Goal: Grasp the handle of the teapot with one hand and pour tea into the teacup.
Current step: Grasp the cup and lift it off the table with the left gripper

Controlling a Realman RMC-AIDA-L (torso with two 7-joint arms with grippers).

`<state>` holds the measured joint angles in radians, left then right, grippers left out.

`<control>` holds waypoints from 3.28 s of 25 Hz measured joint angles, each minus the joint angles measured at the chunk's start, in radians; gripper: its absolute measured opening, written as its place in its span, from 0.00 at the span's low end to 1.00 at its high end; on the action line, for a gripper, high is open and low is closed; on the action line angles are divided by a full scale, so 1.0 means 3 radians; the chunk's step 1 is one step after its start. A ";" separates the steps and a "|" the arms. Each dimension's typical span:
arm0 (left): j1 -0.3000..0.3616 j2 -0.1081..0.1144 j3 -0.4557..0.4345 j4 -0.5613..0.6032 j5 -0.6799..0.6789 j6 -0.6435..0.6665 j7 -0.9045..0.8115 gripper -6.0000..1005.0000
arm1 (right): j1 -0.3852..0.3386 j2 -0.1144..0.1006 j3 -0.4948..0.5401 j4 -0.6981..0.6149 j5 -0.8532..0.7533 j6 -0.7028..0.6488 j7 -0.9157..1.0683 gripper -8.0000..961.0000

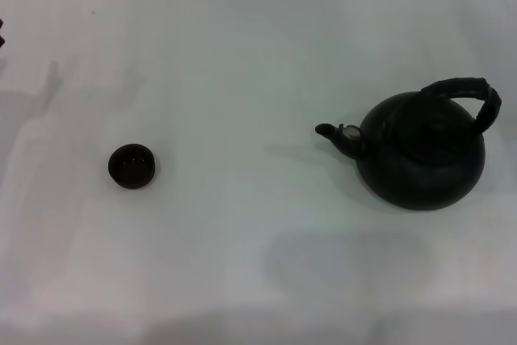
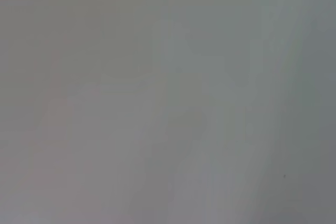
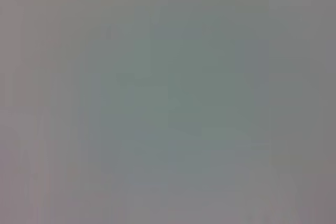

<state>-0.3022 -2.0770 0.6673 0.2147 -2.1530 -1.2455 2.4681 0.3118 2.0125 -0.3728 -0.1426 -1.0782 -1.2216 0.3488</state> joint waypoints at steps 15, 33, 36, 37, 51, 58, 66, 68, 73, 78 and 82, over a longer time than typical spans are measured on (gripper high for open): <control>0.0004 0.0000 0.0000 -0.0009 0.0003 -0.0020 0.0000 0.86 | -0.0002 0.0000 0.0000 0.0000 -0.0001 0.0015 -0.0007 0.91; 0.0078 -0.0002 0.0353 0.1615 0.1805 0.0523 -0.2928 0.86 | 0.0000 0.0000 0.0000 0.0024 -0.0003 -0.0004 -0.0006 0.91; 0.0196 0.0001 0.0762 0.2360 0.2359 0.0645 -0.3985 0.86 | -0.0004 0.0000 0.0000 0.0034 0.0003 -0.0005 -0.0006 0.91; 0.0226 0.0004 0.0890 0.2620 0.2578 0.0679 -0.4319 0.86 | -0.0006 0.0000 0.0000 0.0038 0.0005 -0.0005 -0.0006 0.91; -0.0279 0.0021 0.1628 0.4153 0.5052 -0.0676 -0.6837 0.86 | 0.0003 0.0000 0.0024 0.0082 0.0018 0.0013 -0.0007 0.91; -0.0457 0.0014 0.2185 0.4288 0.5576 -0.0965 -0.7164 0.86 | 0.0000 0.0000 0.0036 0.0082 0.0024 0.0015 -0.0007 0.91; -0.0535 0.0005 0.2387 0.4112 0.5339 -0.0926 -0.7184 0.86 | 0.0008 0.0000 0.0036 0.0070 0.0069 -0.0008 -0.0007 0.91; -0.0538 0.0005 0.2420 0.4072 0.5299 -0.0937 -0.7194 0.86 | 0.0007 0.0000 0.0036 0.0069 0.0075 -0.0008 -0.0007 0.91; -0.0557 0.0009 0.2500 0.3964 0.5310 -0.0990 -0.7249 0.86 | 0.0005 0.0000 0.0036 0.0052 0.0103 0.0003 -0.0007 0.91; -0.0565 0.0015 0.2508 0.3940 0.5374 -0.1057 -0.7297 0.86 | 0.0011 -0.0004 0.0036 0.0043 0.0118 0.0007 -0.0007 0.91; -0.0595 0.0014 0.2514 0.3916 0.5438 -0.1086 -0.7316 0.86 | 0.0015 -0.0005 0.0036 0.0041 0.0118 0.0015 -0.0007 0.91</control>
<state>-0.4808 -2.0729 1.4216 1.3895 -0.5217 -1.5714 0.2734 0.3164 2.0110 -0.3620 -0.1303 -1.0429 -1.2170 0.3466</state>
